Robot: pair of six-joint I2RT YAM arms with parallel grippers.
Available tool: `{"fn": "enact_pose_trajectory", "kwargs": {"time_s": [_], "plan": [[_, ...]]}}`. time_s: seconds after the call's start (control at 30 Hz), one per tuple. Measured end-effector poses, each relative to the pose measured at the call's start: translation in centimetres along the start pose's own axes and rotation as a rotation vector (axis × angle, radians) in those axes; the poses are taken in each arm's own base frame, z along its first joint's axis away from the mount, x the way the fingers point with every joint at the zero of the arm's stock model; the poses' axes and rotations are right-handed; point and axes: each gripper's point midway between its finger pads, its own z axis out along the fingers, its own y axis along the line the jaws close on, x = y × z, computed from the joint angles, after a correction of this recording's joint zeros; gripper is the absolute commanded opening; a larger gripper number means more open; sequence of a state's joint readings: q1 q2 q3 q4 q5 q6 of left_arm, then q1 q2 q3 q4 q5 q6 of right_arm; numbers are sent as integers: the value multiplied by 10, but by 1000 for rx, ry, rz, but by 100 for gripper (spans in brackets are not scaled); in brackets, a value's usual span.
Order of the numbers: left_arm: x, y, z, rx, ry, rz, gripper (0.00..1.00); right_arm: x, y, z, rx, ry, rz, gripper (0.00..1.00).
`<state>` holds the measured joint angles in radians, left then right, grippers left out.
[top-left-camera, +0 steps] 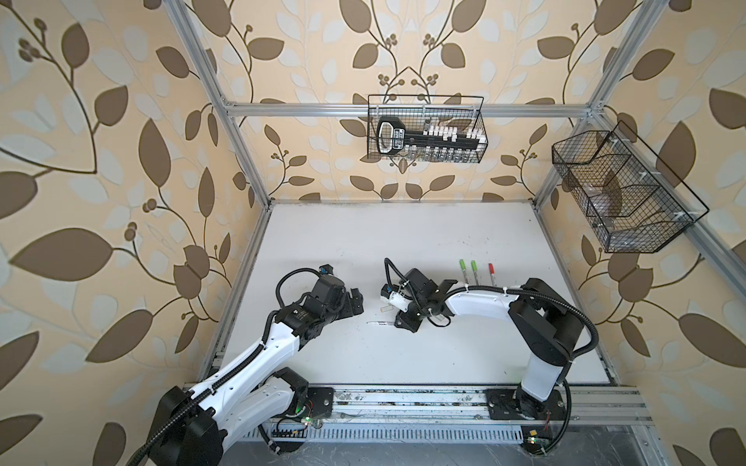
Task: Insert the pens into the pen caps
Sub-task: 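Grasp another white marker with the right gripper while the left gripper nears the yellow cap, then hold the white marker upright with the right gripper while the left gripper lowers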
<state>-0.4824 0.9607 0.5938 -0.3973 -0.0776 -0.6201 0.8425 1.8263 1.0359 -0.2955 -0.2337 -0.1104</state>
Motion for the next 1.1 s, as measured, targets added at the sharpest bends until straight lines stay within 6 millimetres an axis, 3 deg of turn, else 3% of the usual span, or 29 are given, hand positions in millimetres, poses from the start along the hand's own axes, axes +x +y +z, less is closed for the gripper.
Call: {"fn": "enact_pose_trajectory", "kwargs": {"time_s": [0.33,0.53,0.63,0.83,0.9,1.1], "plan": [[-4,7,5,-15,16,-35,99,-4,24,8,14,57,-140,4],[-9,3,12,-9,53,-37,99,12,25,-2,7,65,-124,3],[-7,-6,20,8,97,-32,99,26,15,-22,13,48,-43,3],[5,-24,46,74,215,-40,94,16,-33,-91,102,-142,183,3],[9,-32,55,104,253,-49,99,16,-51,-114,140,-212,259,3],[28,-51,85,158,347,-79,99,25,-82,-163,221,-347,407,4]]}}
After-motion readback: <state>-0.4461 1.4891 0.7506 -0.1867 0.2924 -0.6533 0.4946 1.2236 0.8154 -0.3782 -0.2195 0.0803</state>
